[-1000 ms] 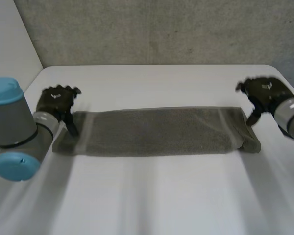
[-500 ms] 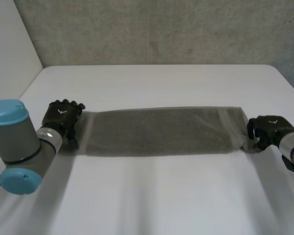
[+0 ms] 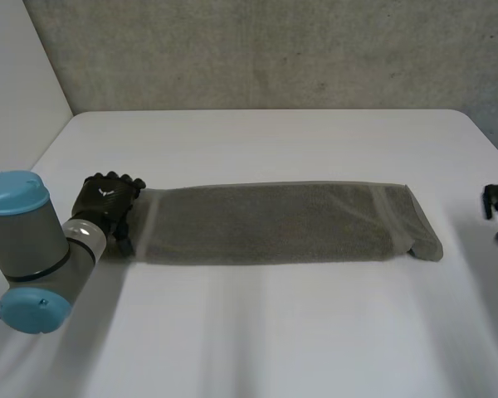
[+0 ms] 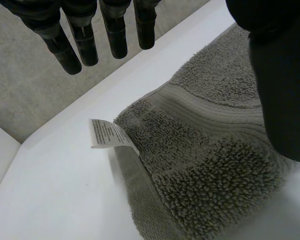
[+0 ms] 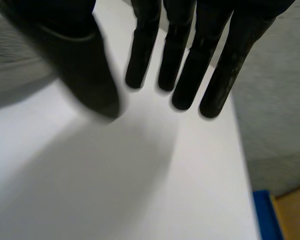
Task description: Fold the towel.
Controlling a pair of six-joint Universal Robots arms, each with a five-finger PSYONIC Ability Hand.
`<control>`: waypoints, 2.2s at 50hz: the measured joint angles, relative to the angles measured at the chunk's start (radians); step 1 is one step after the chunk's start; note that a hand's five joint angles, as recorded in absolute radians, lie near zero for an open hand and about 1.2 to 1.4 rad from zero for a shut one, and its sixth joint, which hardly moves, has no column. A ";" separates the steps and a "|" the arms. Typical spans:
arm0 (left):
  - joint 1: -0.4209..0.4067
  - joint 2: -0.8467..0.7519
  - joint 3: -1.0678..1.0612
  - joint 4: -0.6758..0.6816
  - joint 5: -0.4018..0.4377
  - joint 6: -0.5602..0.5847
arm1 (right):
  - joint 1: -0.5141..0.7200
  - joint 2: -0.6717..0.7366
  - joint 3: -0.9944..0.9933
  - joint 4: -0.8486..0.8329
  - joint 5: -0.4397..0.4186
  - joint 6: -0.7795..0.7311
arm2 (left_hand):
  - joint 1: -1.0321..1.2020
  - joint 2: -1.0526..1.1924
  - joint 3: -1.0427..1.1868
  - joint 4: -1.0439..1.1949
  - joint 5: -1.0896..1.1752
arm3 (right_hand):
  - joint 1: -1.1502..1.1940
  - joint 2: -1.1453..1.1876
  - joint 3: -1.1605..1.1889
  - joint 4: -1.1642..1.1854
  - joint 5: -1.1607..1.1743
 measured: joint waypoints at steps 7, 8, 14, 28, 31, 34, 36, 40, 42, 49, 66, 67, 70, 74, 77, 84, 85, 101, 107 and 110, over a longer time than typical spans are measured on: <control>-0.001 0.001 -0.006 0.000 0.000 -0.001 | 0.035 0.010 0.058 -0.002 -0.142 0.061 | 0.000 0.000 0.000 0.000 0.000 | -0.137 -0.105 -0.133 -0.137 -0.164; 0.000 0.001 -0.006 0.000 0.000 -0.001 | 0.037 0.012 0.060 -0.003 -0.151 0.070 | 0.000 0.000 0.000 0.000 0.000 | -0.138 -0.105 -0.133 -0.137 -0.164; 0.004 0.000 -0.003 0.001 0.001 -0.001 | 0.059 0.044 0.066 -0.012 -0.202 0.144 | 0.000 0.000 0.000 0.000 0.000 | -0.138 -0.105 -0.133 -0.137 -0.164; 0.004 -0.001 -0.003 0.003 0.001 -0.004 | 0.079 0.102 0.060 -0.094 -0.195 0.152 | 0.000 0.000 0.000 0.000 0.000 | 0.093 0.100 0.084 0.074 0.092; 0.004 -0.001 -0.003 0.004 0.001 -0.004 | 0.078 0.112 0.055 -0.114 -0.191 0.151 | 0.000 0.000 0.000 0.000 0.000 | 0.214 0.229 0.209 0.196 0.206; 0.004 -0.002 -0.004 0.008 0.001 -0.005 | 0.078 0.130 0.045 -0.138 -0.177 0.150 | 0.000 0.000 0.000 0.000 0.000 | 0.458 0.461 0.446 0.438 0.442; 0.003 -0.002 -0.005 0.011 0.001 -0.004 | 0.078 0.143 0.035 -0.148 -0.159 0.149 | 0.000 0.000 0.000 0.000 0.000 | 0.621 0.605 0.600 0.604 0.603; 0.004 -0.002 -0.006 0.013 0.001 -0.004 | 0.075 0.157 0.019 -0.156 -0.117 0.149 | 0.000 0.000 0.000 0.000 0.000 | 0.663 0.621 0.678 0.678 0.664; 0.003 -0.002 -0.007 0.013 0.001 -0.004 | 0.072 0.158 0.010 -0.158 -0.084 0.149 | 0.000 0.000 0.000 0.000 0.000 | 0.664 0.621 0.678 0.679 0.666; -0.001 -0.001 -0.009 0.012 -0.001 -0.005 | 0.056 0.122 -0.002 -0.150 -0.019 0.127 | 0.000 0.000 0.000 0.000 0.000 | 0.667 0.621 0.678 0.679 0.667; -0.006 0.092 -0.023 0.003 -0.001 -0.012 | 0.074 -0.002 -0.151 -0.125 0.087 -0.105 | 0.000 0.000 0.000 0.000 0.000 | 0.673 0.630 0.685 0.679 0.679; -0.007 0.101 -0.021 0.002 -0.001 -0.015 | 0.116 -0.001 -0.174 -0.123 0.093 -0.101 | 0.000 0.000 0.000 0.000 0.000 | 0.673 0.634 0.687 0.679 0.679; -0.012 0.124 -0.014 0.002 -0.002 -0.026 | 0.235 0.006 -0.237 -0.121 0.120 -0.091 | 0.000 0.000 0.000 0.000 0.000 | 0.673 0.639 0.690 0.679 0.679; -0.026 0.169 -0.004 0.002 -0.004 -0.065 | 0.492 0.062 -0.353 -0.124 0.154 -0.089 | 0.000 0.000 0.000 0.000 0.000 | 0.674 0.639 0.691 0.679 0.679; -0.034 0.195 0.000 0.003 -0.005 -0.095 | 0.628 0.113 -0.406 -0.130 0.161 -0.101 | 0.000 0.000 0.000 0.000 0.000 | 0.674 0.639 0.691 0.679 0.679; -0.043 0.218 0.002 0.005 -0.005 -0.136 | 0.888 0.271 -0.455 -0.154 0.104 -0.157 | 0.000 0.000 0.000 0.000 0.000 | 0.674 0.639 0.691 0.679 0.679; -0.044 0.218 0.002 0.005 -0.005 -0.137 | 0.902 0.284 -0.455 -0.156 0.092 -0.161 | 0.000 0.000 0.000 0.000 0.000 | 0.674 0.639 0.691 0.679 0.679; -0.052 0.183 0.019 0.011 -0.005 -0.137 | 0.971 0.368 -0.444 -0.157 -0.062 -0.173 | 0.000 0.000 0.000 0.000 0.000 | 0.468 0.490 0.466 0.461 0.474; -0.084 0.178 0.038 0.012 -0.006 -0.140 | 0.956 0.307 -0.417 -0.139 -0.060 -0.165 | 0.000 0.000 0.000 0.000 0.000 | -0.321 -0.318 -0.304 -0.314 -0.343; -0.113 0.176 0.049 0.014 -0.007 -0.143 | 0.926 0.241 -0.379 -0.121 -0.054 -0.138 | 0.000 0.000 0.000 0.000 0.000 | -0.418 -0.394 -0.417 -0.408 -0.456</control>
